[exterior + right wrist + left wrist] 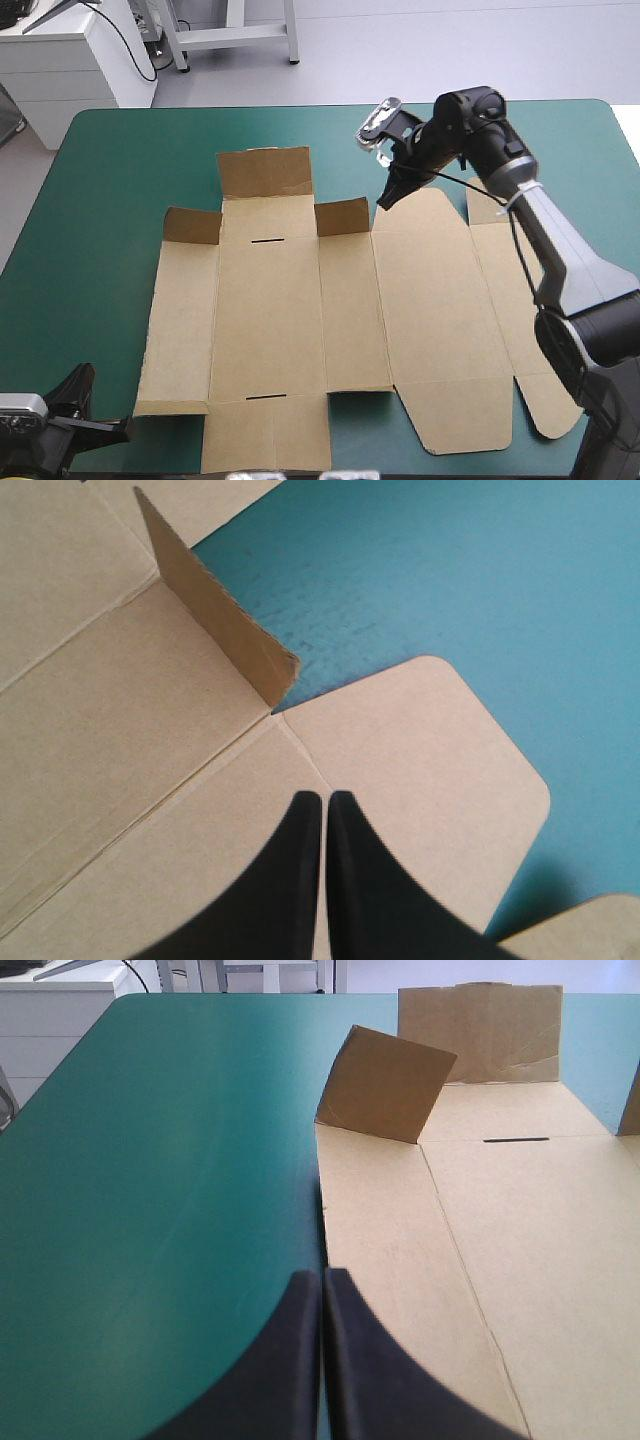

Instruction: Fold the box

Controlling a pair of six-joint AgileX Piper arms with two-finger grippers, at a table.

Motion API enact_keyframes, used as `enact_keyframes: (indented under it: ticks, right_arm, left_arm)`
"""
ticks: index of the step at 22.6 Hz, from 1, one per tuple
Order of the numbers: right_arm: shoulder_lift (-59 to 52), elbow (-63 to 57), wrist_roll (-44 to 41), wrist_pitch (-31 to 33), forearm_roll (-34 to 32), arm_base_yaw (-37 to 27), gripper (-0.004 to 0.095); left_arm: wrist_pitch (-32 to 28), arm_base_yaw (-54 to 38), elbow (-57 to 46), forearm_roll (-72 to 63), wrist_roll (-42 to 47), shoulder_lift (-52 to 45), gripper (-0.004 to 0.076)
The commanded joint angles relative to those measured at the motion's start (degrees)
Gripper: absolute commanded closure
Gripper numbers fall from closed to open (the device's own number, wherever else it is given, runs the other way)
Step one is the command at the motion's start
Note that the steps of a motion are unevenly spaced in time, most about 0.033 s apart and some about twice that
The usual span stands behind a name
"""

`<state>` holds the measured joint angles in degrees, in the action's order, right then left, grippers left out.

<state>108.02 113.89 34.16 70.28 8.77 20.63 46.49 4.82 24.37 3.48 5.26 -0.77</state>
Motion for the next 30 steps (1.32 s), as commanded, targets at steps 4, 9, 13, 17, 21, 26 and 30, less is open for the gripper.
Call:
enact_keyframes:
  ticks: [4,9,13,17,21,26,30]
  right_arm:
    - [-10.3,-3.0,-3.0,-0.3,5.4,-5.3,0.0907]
    - [-18.5,-17.2,-9.1,-5.4,4.9,-7.8,0.0907]
    - [-25.8,-30.6,-9.6,-11.7,5.5,-8.5,0.091]
    - [-31.7,-41.7,-9.7,-17.8,9.3,-8.5,0.091]
    - [-36.8,-48.7,-9.7,-21.1,12.6,-8.5,0.091]
    - [-43.6,-55.9,-9.8,-21.9,12.6,-8.6,0.091]
    - [-48.3,-61.3,-9.9,-23.0,14.3,-10.9,0.091]
  left_arm:
    - [-8.1,0.2,1.4,-0.2,2.2,8.2,0.0731]
    - [-8.7,0.2,6.5,0.0,2.5,16.6,0.0731]
    - [-8.7,0.2,13.6,1.3,1.1,24.5,0.0731]
    - [-4.2,0.2,20.9,1.3,-1.8,33.6,0.0731]
    - [7.8,0.2,26.2,4.4,-3.4,45.3,0.073]
    - [14.9,0.2,26.7,4.5,-6.6,55.2,0.0707]
    - [16.5,-2.0,26.7,-0.8,-9.8,60.8,0.0707]
